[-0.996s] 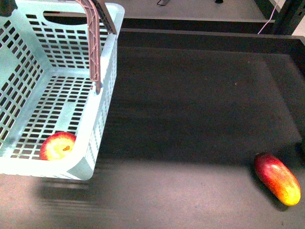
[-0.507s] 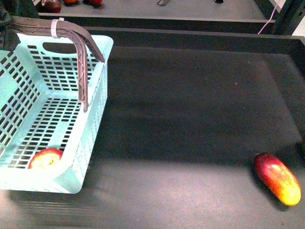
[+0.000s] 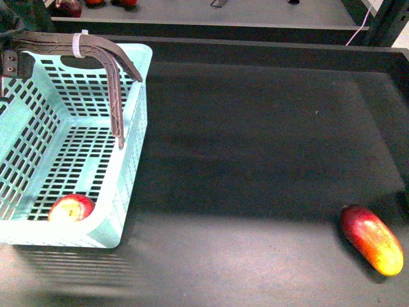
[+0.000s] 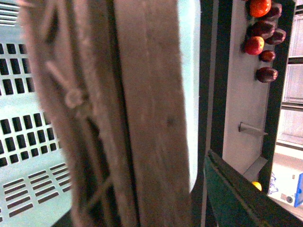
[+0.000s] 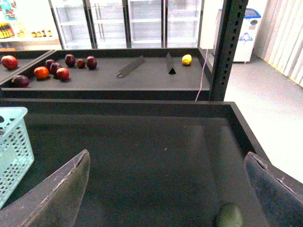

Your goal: Pick apple with right arm and hold basket with left

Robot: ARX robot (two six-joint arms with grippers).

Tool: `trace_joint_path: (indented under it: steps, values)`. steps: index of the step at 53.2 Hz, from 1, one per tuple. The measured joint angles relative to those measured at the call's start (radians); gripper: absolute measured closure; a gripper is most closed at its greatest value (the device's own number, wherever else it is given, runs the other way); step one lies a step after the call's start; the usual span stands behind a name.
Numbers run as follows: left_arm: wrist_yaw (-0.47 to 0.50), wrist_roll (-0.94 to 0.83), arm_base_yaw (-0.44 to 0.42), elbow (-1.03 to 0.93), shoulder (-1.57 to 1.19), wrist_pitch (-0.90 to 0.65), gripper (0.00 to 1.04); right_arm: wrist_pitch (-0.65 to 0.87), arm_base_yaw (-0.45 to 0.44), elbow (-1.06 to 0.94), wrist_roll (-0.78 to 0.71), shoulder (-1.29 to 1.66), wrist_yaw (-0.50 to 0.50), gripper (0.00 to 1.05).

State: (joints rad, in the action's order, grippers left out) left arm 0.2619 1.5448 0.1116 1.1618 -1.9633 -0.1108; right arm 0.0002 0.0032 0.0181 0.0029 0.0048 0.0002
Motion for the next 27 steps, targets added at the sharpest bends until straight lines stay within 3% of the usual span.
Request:
trace_joint_path:
  steps: [17,27]
  values:
    - [0.082,0.097,0.055,-0.111,0.272,0.124,0.05,0.000,0.000,0.000,0.000,0.000,0.000,0.09]
    - [0.175,0.129,0.106,-0.154,0.466,0.311,0.07,0.000,0.000,0.000,0.000,0.000,0.000,0.09]
